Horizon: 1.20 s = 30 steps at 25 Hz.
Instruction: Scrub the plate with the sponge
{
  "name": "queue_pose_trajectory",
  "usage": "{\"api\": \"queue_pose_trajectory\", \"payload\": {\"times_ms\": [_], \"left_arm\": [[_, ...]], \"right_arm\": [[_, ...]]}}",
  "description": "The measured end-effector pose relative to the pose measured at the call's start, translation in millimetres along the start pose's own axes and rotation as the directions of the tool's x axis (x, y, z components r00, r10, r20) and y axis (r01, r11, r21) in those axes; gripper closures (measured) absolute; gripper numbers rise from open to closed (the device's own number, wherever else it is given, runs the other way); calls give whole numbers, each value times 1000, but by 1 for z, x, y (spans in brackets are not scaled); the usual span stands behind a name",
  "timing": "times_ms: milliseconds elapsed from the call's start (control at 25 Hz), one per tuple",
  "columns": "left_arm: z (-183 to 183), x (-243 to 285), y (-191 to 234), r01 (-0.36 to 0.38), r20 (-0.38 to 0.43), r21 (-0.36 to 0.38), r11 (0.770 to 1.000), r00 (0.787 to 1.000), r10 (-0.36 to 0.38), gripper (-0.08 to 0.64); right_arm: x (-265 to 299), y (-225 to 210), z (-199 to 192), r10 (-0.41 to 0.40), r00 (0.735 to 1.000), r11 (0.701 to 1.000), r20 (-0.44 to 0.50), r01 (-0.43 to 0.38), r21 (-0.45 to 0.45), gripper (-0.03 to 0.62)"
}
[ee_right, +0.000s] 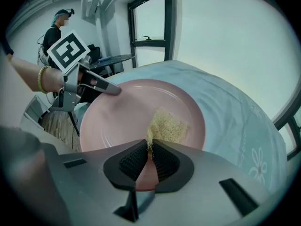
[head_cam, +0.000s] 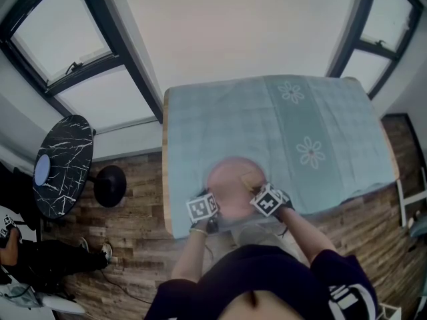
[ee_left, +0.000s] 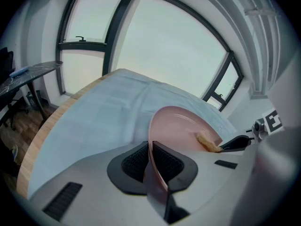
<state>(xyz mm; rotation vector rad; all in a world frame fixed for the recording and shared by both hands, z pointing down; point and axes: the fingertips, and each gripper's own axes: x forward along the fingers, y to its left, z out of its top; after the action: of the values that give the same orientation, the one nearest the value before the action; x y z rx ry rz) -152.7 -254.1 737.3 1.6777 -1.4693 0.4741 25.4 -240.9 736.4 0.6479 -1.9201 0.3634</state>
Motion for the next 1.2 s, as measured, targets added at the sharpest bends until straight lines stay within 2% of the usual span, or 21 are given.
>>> {"api": "queue_pose_trajectory", "payload": {"times_ms": [480,800,1200], "left_arm": [[0,0,0,-7,-6,-13,1000,1000,7,525],[1,-1,-1,-7,-3,-9,1000,1000,7,525],[-3,-1,-1,0,-6,-2,1000,1000,0,525]], "right_arm": [[0,59,0,131,991,987,-15,-132,-90,555],[-5,88,13,181,984,972,4,-178,-152,555],[-14,118,28,269,960,959,72,-261,-111,555]]}}
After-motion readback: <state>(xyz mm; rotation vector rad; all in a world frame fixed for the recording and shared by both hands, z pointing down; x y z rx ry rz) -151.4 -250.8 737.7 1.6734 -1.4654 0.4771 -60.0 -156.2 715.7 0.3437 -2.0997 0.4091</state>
